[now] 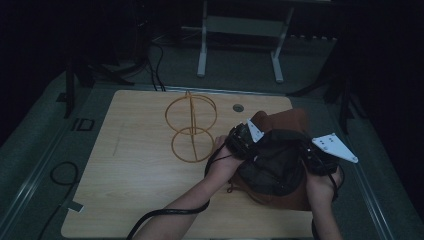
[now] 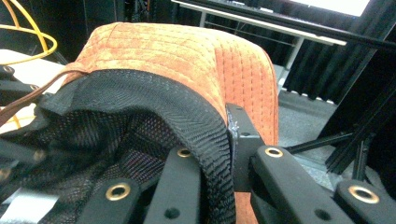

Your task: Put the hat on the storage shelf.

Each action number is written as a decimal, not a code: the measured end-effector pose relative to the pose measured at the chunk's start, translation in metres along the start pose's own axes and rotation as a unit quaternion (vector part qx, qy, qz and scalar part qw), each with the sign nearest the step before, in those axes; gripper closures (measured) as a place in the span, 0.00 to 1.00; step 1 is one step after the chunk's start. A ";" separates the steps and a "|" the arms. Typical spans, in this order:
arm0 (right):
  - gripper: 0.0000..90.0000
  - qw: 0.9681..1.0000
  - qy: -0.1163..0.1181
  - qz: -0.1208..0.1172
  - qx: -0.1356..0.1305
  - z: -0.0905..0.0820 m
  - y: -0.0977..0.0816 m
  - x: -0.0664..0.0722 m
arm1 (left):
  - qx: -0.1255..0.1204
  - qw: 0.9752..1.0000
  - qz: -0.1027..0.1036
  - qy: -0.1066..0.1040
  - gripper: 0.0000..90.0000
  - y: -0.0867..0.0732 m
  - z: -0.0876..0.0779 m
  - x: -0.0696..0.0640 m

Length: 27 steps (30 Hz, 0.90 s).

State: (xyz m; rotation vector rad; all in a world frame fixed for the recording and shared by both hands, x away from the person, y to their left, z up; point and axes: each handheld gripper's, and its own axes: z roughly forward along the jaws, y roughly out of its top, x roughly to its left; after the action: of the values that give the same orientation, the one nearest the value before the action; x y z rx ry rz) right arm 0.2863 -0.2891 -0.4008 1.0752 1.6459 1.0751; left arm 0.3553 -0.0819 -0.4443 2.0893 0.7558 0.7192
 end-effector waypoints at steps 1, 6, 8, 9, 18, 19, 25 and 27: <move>0.94 1.000 -0.001 0.000 -0.001 -0.001 0.000 0.000 | -0.004 1.000 -0.006 -0.002 0.65 0.000 0.000 0.002; 0.94 1.000 0.005 0.007 0.000 -0.003 -0.002 0.000 | -0.021 1.000 -0.006 0.005 0.91 0.002 -0.004 0.001; 0.94 1.000 0.003 0.013 -0.001 -0.004 -0.003 0.001 | -0.023 1.000 -0.008 0.005 0.95 0.004 -0.005 0.000; 0.94 1.000 0.003 0.015 -0.002 -0.005 -0.004 0.001 | -0.024 1.000 -0.009 0.005 0.96 0.005 -0.005 -0.001; 0.81 0.999 0.016 0.044 -0.015 -0.020 -0.015 0.000 | -0.053 0.998 -0.020 0.003 0.97 0.017 -0.017 0.001; 0.78 0.999 0.015 0.047 -0.016 -0.023 -0.015 0.001 | -0.053 0.998 -0.019 0.002 0.97 0.018 -0.018 0.001; 0.60 0.997 0.043 0.065 -0.013 -0.039 -0.021 -0.004 | -0.061 0.998 -0.005 0.004 0.97 0.023 -0.024 0.000; 0.56 0.996 0.057 0.065 -0.013 -0.045 -0.025 -0.005 | -0.065 0.998 0.002 0.011 0.97 0.025 -0.027 -0.001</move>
State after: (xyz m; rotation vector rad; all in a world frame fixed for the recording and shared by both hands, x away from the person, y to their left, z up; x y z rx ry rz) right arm 0.2397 -0.3094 -0.4121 1.1357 1.6650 1.2595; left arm 0.3421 -0.0829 -0.4101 1.9694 0.6976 0.7747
